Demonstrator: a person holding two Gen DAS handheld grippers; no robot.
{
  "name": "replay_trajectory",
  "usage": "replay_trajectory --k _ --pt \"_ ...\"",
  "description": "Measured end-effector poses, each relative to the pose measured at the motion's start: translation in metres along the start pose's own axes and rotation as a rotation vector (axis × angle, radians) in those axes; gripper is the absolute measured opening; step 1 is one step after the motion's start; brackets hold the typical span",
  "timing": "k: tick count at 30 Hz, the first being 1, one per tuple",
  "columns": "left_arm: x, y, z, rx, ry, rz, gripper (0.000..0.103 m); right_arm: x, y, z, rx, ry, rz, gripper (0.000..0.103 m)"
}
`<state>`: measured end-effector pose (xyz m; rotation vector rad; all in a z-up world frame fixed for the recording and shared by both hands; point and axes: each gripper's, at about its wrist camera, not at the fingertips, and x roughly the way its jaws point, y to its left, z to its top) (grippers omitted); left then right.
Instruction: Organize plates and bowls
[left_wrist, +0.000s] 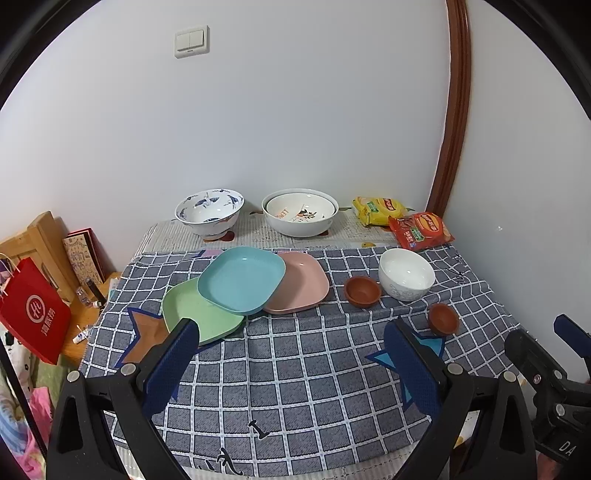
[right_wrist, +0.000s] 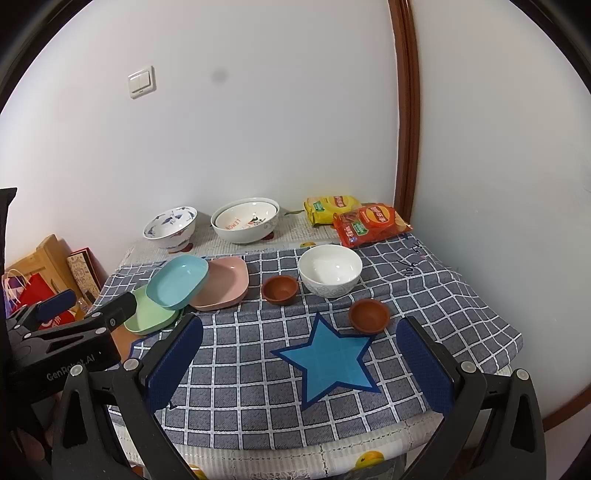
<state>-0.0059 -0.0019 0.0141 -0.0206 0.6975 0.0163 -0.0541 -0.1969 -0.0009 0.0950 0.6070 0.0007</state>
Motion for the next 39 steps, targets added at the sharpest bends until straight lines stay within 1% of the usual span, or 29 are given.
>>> replay_trajectory --k 3,8,14,19,26,28,32,35,39 --pt "0.006 0.0 0.001 0.0 0.007 -0.004 0.101 0.004 0.001 0.0 -0.01 -0.02 -0.006 0.103" --pt "0.018 -0.001 0.004 0.005 0.018 -0.007 0.101 0.016 0.002 0.002 -0.01 0.009 -0.011 0.103" --pt "0.031 0.002 0.008 0.003 0.028 -0.006 0.101 0.033 0.006 0.002 -0.005 0.016 -0.018 0.103" --pt "0.046 0.006 0.014 0.003 0.034 -0.005 0.101 0.054 0.008 0.004 -0.004 0.046 0.026 0.103" --pt "0.069 0.012 0.019 0.005 0.052 -0.008 0.101 0.084 0.015 0.007 -0.03 0.085 0.015 0.103" --pt "0.076 0.015 0.022 0.006 0.059 -0.003 0.101 0.095 0.018 0.009 -0.038 0.109 0.031 0.103" --pt "0.09 0.024 0.026 0.007 0.066 0.019 0.101 0.112 0.026 0.015 -0.035 0.123 0.046 0.103" --pt "0.099 0.034 0.03 -0.007 0.077 0.035 0.101 0.125 0.033 0.021 -0.035 0.126 0.076 0.102" --pt "0.116 0.05 0.034 -0.049 0.091 0.037 0.101 0.141 0.044 0.028 -0.058 0.128 0.092 0.101"
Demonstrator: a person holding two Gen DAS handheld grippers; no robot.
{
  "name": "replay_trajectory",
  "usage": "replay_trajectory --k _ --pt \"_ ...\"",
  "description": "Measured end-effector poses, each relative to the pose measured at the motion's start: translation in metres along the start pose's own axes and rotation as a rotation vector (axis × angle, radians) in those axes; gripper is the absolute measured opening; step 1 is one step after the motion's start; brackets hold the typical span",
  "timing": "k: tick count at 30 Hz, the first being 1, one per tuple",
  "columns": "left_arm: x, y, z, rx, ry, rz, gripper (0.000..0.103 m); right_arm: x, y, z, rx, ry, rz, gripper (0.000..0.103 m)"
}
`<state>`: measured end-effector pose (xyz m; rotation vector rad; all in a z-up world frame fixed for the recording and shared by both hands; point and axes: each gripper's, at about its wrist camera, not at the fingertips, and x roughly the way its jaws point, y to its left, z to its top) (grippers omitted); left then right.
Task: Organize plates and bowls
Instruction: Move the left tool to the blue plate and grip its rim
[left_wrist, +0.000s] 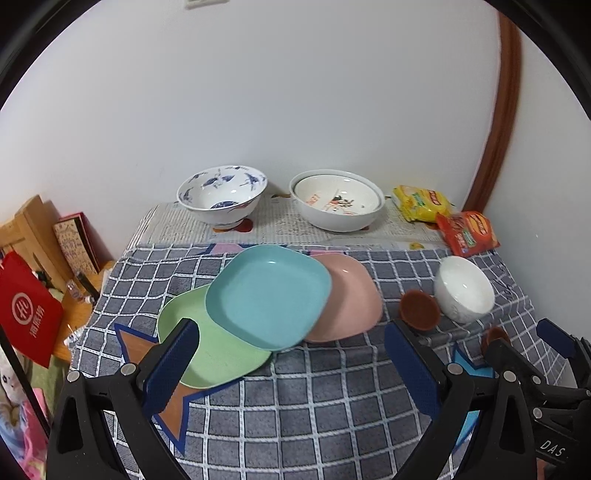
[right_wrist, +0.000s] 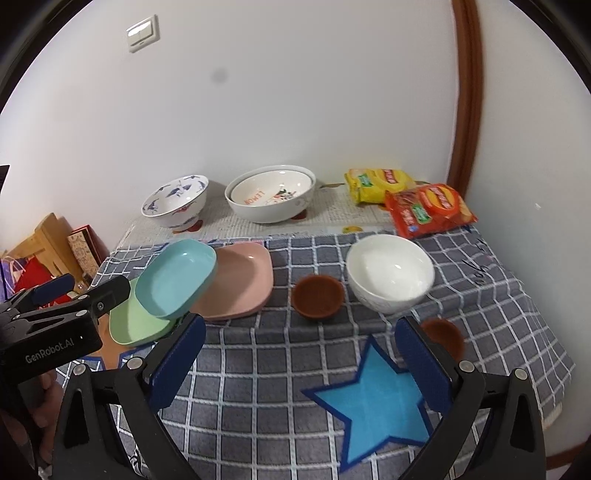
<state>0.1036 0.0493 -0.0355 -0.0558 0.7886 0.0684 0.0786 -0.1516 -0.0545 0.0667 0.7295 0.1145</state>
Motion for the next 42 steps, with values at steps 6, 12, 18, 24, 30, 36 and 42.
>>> replay_trajectory --k 6,12,18,24,30,36,42 --pt "0.032 0.023 0.001 -0.064 0.049 -0.01 0.092 0.029 0.014 0.015 -0.052 0.026 -0.009 0.092" --pt "0.064 0.045 -0.002 -0.118 0.104 -0.001 0.087 0.063 0.029 0.03 -0.093 0.043 0.037 0.087" --pt "0.089 0.053 -0.007 -0.15 0.143 -0.003 0.081 0.101 0.054 0.043 -0.173 0.06 0.088 0.076" --pt "0.111 0.062 -0.008 -0.178 0.171 0.008 0.069 0.137 0.083 0.058 -0.284 0.081 0.168 0.061" --pt "0.128 0.069 -0.007 -0.218 0.186 0.006 0.061 0.161 0.101 0.067 -0.363 0.068 0.224 0.057" --pt "0.139 0.074 -0.006 -0.254 0.191 -0.001 0.06 0.194 0.111 0.071 -0.41 0.135 0.314 0.041" --pt "0.151 0.08 -0.006 -0.274 0.21 -0.006 0.051 0.214 0.12 0.071 -0.427 0.168 0.358 0.039"
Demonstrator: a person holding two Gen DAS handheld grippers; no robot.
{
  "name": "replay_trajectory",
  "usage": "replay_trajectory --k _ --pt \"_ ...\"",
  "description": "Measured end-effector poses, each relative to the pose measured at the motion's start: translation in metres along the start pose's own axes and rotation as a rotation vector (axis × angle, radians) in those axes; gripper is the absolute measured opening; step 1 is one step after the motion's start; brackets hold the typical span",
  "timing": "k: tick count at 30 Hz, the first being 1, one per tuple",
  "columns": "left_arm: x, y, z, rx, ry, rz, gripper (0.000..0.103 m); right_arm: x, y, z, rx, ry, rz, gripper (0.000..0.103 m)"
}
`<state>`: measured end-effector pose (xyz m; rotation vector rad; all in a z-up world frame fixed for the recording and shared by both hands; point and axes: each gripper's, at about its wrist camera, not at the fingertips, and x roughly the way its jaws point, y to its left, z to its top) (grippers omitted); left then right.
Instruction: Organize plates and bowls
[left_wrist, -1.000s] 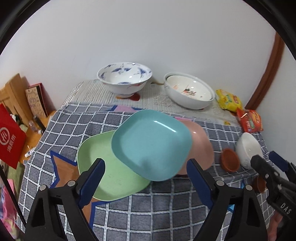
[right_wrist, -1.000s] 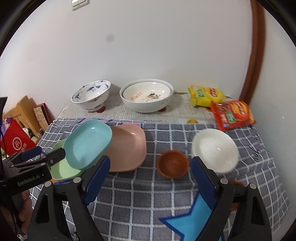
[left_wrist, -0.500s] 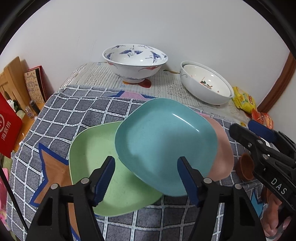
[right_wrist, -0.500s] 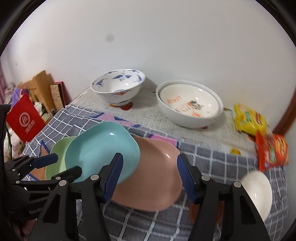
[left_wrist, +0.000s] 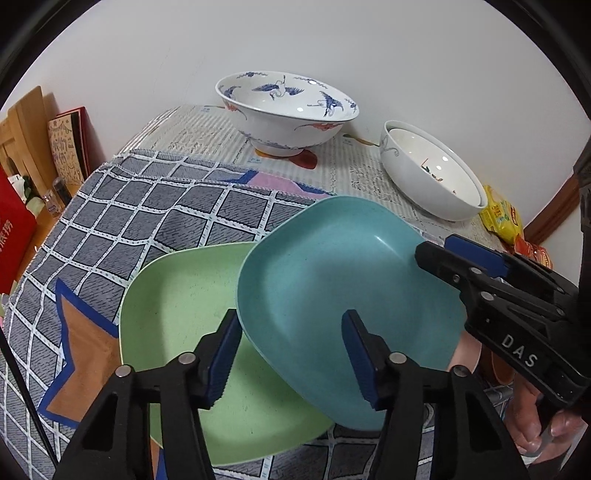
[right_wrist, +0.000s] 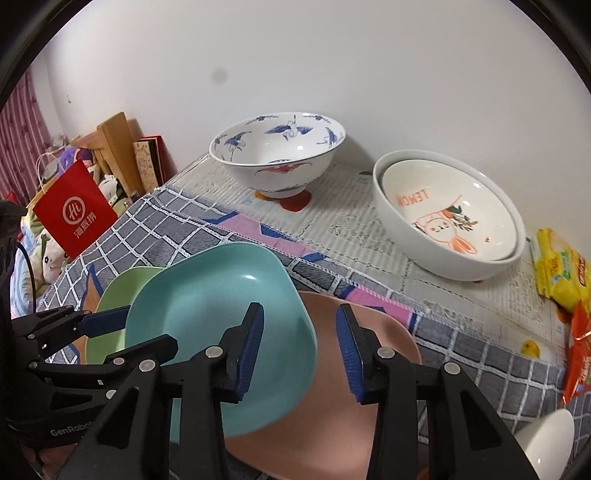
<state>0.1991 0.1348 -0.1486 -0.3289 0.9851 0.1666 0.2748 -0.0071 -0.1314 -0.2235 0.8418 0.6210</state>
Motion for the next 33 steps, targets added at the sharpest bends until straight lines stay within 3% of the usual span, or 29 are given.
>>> replay_trajectory --k 4,10,20,25,33 --pt "0.007 0.003 0.002 -0.007 0.01 0.005 0.041 0.012 -0.001 0.001 -0.004 0.031 0.009 0.019" --pt "0.013 0.009 0.005 -0.014 0.017 0.016 0.019 0.015 -0.007 -0.004 0.013 0.05 -0.013 0.012" --pt "0.005 0.01 0.004 -0.021 0.02 -0.011 0.011 -0.003 -0.007 -0.025 0.059 0.088 -0.035 0.009" --pt "-0.01 0.011 0.001 -0.005 0.004 -0.032 0.009 -0.019 -0.014 -0.036 0.188 0.06 -0.008 0.006" --pt "-0.044 0.024 0.004 -0.009 -0.04 -0.039 0.009 -0.049 0.009 -0.037 0.219 0.024 -0.006 0.006"
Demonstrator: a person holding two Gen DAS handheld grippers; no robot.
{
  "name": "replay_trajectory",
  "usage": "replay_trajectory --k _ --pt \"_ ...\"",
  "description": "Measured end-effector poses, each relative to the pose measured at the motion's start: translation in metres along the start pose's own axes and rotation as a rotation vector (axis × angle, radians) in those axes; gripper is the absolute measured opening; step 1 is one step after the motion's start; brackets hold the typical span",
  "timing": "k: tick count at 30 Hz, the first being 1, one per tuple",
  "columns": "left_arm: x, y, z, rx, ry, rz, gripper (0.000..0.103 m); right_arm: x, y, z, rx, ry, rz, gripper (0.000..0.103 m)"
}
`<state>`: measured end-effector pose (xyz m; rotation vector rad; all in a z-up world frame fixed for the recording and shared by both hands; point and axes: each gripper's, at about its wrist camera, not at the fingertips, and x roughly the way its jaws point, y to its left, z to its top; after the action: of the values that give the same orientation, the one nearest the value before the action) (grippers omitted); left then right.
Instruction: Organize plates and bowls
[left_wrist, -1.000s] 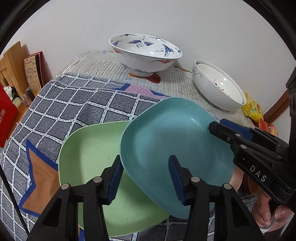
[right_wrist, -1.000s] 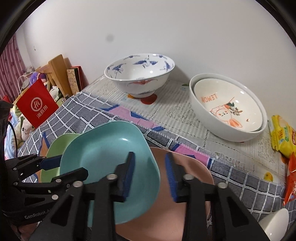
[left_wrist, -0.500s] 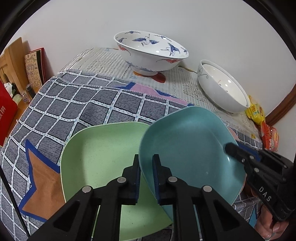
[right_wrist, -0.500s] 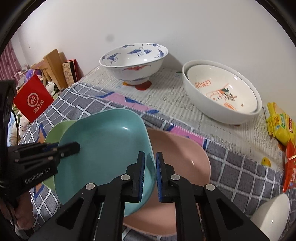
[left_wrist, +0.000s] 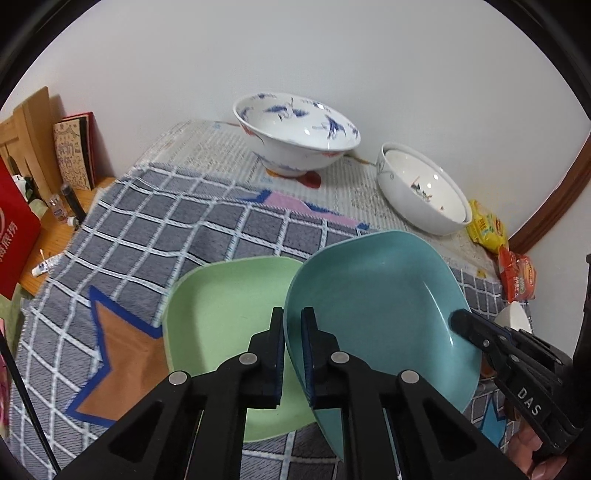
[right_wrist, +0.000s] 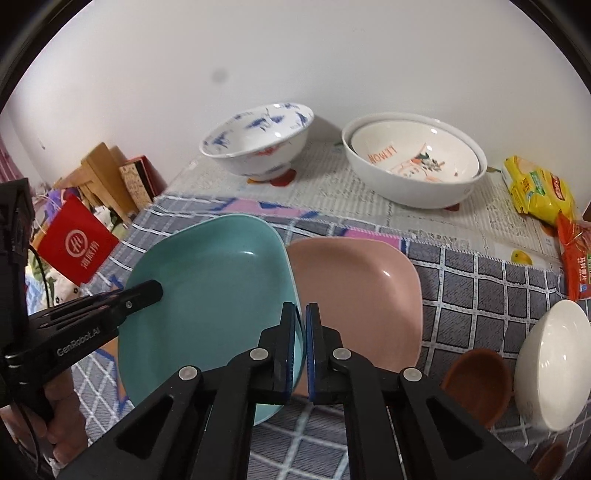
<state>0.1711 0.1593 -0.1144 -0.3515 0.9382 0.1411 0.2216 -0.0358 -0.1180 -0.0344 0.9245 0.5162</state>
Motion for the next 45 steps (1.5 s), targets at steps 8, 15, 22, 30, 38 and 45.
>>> replay_trajectory --k 8,15,22,30,38,45 --pt "-0.033 0.022 0.006 -0.006 -0.06 0.027 0.009 -0.024 0.037 0.002 -0.001 -0.063 0.002 0.005" --pt "-0.036 0.041 0.005 -0.019 -0.059 0.04 0.009 -0.021 0.058 0.0 -0.013 -0.061 0.013 0.005" --pt "-0.018 0.054 0.001 -0.028 -0.024 0.05 0.009 -0.002 0.065 -0.005 -0.02 -0.02 0.007 0.005" --pt "0.009 0.067 0.001 -0.034 0.017 0.073 0.009 0.033 0.069 -0.011 -0.035 0.04 0.0 0.005" --pt "0.029 0.07 0.005 -0.029 0.027 0.09 0.009 0.056 0.073 -0.012 -0.086 0.072 -0.033 0.006" --pt "0.039 0.07 0.004 -0.022 0.04 0.102 0.009 0.071 0.08 -0.013 -0.165 0.09 -0.083 0.009"
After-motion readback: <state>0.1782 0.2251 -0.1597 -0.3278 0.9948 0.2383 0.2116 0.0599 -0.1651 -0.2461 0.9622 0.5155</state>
